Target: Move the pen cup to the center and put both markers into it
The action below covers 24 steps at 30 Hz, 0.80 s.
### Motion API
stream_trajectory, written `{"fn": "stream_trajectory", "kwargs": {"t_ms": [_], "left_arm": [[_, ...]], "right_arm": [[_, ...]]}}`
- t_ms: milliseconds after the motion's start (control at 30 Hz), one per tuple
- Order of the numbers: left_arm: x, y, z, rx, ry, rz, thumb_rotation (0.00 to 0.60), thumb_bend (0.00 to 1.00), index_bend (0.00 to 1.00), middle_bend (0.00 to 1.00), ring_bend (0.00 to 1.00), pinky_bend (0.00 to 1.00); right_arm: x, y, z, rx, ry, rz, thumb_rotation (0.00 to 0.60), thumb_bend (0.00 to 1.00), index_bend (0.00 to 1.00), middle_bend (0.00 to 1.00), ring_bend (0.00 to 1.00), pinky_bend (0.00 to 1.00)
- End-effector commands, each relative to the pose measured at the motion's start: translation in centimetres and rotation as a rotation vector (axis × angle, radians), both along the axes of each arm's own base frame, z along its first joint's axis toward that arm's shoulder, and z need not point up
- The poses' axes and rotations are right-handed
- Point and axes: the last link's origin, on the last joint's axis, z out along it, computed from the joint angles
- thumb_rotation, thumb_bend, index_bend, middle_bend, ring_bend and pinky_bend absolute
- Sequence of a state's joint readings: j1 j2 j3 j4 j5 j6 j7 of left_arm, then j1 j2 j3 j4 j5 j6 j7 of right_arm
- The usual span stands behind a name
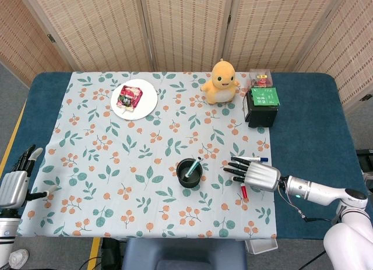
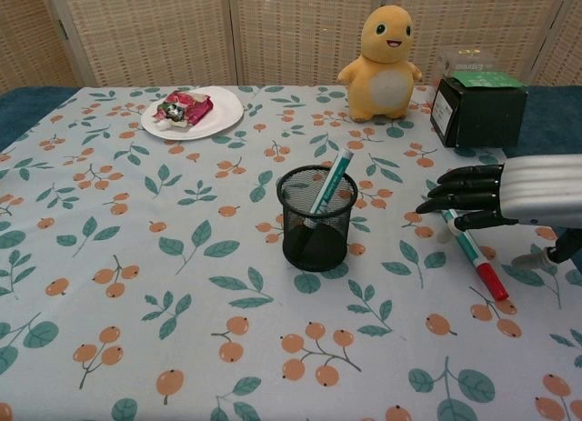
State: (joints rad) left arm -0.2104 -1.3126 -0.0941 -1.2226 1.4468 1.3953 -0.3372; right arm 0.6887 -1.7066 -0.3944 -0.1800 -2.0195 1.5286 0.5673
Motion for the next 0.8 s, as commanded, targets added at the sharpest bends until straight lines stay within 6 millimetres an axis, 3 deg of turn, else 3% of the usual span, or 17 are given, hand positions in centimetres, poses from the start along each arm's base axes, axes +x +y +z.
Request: {"fn": "stream_trajectory", "kwargs": {"t_ms": [33, 267, 500, 800], "left_arm": [[0.0, 0.0, -0.1, -0.001, 0.002, 0.002, 0.6, 0.05, 0.0, 0.0, 0.0, 0.21], [-0.1, 0.0, 0.1, 0.006, 0.001, 0.012, 0.6, 0.05, 0.0, 0.0, 0.0, 0.21], [-0.3, 0.1, 0.1, 0.01, 0.001, 0.017, 0.6, 0.05, 0.0, 0.0, 0.0, 0.21], [-0.2, 0.2, -0.2, 0.004, 0.007, 0.02, 0.6, 0.05, 0.0, 0.0, 0.0, 0.21]], "right_arm": [[0.5, -0.4, 0.0, 0.003, 0.0, 0.012, 0.6, 0.26, 0.21, 0.0, 0.0, 0.0], [1.7, -0.6, -0.3, 0.068, 0.014, 0.062, 0.6, 0.27, 0.33, 0.0, 0.0, 0.0], [2.1, -0.6, 0.5, 0.091, 0.008, 0.09, 0.6, 0.29, 0.45, 0.0, 0.0, 0.0], [1.8, -0.7, 0.5, 0.094, 0.02, 0.064, 0.6, 0.29, 0.45, 0.0, 0.0, 0.0]]}}
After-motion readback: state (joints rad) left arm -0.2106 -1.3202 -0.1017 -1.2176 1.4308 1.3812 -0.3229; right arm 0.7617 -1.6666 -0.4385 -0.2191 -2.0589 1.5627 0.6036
